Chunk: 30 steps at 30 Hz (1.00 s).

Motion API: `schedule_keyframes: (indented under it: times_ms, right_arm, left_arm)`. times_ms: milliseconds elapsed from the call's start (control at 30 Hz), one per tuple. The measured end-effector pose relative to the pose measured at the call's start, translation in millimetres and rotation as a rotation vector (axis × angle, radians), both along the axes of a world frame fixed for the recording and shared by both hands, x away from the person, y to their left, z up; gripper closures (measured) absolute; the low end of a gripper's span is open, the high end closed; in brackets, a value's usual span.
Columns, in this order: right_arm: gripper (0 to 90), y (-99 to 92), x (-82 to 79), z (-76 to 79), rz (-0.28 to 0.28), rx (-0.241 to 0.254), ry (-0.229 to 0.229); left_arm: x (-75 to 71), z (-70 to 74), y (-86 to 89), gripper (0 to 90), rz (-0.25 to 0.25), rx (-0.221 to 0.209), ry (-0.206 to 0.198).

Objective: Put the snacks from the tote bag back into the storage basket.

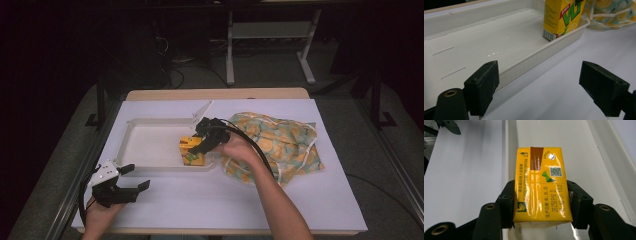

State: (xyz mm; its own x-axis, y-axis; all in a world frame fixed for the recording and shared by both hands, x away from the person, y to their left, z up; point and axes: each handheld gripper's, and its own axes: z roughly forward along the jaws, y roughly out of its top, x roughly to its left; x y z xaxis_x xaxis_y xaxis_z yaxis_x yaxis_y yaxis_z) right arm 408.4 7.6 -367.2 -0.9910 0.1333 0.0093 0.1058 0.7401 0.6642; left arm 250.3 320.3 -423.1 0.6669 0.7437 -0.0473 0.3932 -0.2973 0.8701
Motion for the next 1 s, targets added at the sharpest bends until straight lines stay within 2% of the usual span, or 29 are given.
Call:
schedule_keyframes:
  times_ms: [567, 667, 1000]
  right_arm:
    - [47.2, 2.2, -4.9, 0.8, 0.024, -0.019, -0.01]
    - [46.7, 1.7, -4.8, 0.7, 0.017, -0.016, 0.005]
    - [45.1, 1.6, -6.0, 0.8, 0.014, -0.013, 0.017]
  left_arm:
    - [0.2, -0.8, -1.2, 15.7, 0.008, 0.001, 0.002]
    - [0.1, -1.2, -0.7, 15.8, 0.014, -0.007, 0.002]
    - [-0.6, -1.6, 0.3, 15.8, 0.016, 0.001, 0.006]
